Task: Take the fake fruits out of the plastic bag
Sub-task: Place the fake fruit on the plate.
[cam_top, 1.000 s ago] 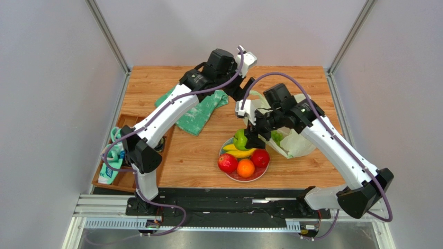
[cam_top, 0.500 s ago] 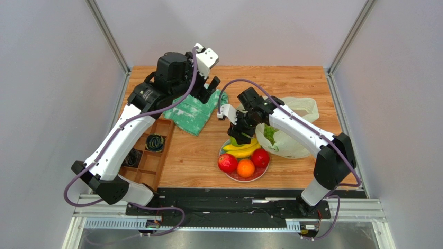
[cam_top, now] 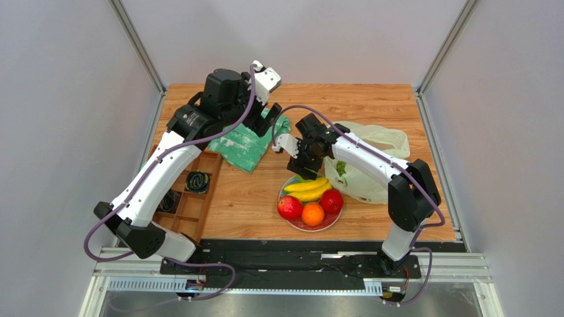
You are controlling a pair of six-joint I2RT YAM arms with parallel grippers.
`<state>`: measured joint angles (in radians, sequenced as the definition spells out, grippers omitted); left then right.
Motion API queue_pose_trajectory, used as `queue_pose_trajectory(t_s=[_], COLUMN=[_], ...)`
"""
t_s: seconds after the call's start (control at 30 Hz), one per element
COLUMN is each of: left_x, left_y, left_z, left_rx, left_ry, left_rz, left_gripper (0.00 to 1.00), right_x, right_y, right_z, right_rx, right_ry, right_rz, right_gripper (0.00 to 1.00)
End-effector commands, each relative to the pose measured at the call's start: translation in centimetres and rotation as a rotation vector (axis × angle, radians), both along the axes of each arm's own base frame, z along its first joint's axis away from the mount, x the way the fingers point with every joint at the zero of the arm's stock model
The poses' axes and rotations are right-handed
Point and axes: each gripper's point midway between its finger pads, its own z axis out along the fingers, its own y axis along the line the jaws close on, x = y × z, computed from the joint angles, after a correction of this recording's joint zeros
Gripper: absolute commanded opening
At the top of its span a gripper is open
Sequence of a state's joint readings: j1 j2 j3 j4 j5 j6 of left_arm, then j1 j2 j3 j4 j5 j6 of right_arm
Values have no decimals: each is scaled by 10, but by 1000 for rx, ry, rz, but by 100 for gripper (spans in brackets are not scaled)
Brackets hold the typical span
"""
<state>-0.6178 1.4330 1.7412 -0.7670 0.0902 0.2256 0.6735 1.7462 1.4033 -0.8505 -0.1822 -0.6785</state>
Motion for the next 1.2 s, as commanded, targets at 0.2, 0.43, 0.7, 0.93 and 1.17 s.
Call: queue_pose_trajectory(t_s=[0.2, 0.43, 0.7, 0.93, 1.17], left_x=[2, 5, 7, 22, 36], left_y=[-12, -14, -14, -1, 53], left_z=[-8, -12, -19, 7, 55], left_rx=[-17, -11, 3, -29, -108], left_ry=[30, 37, 47, -12, -91], left_rz=[-39, -39, -37, 54, 200], left_gripper=[91, 91, 91, 98, 99], right_x=[-29, -8, -9, -61, -90], right_y=[1, 3, 7, 19, 42], right_z=[-17, -6, 41, 89, 115], right_rx=[-46, -40, 54, 264, 353], right_ry=[45, -46, -101, -45, -26], right_rz=[36, -23, -50, 131, 279], right_gripper=[44, 66, 88, 95, 97])
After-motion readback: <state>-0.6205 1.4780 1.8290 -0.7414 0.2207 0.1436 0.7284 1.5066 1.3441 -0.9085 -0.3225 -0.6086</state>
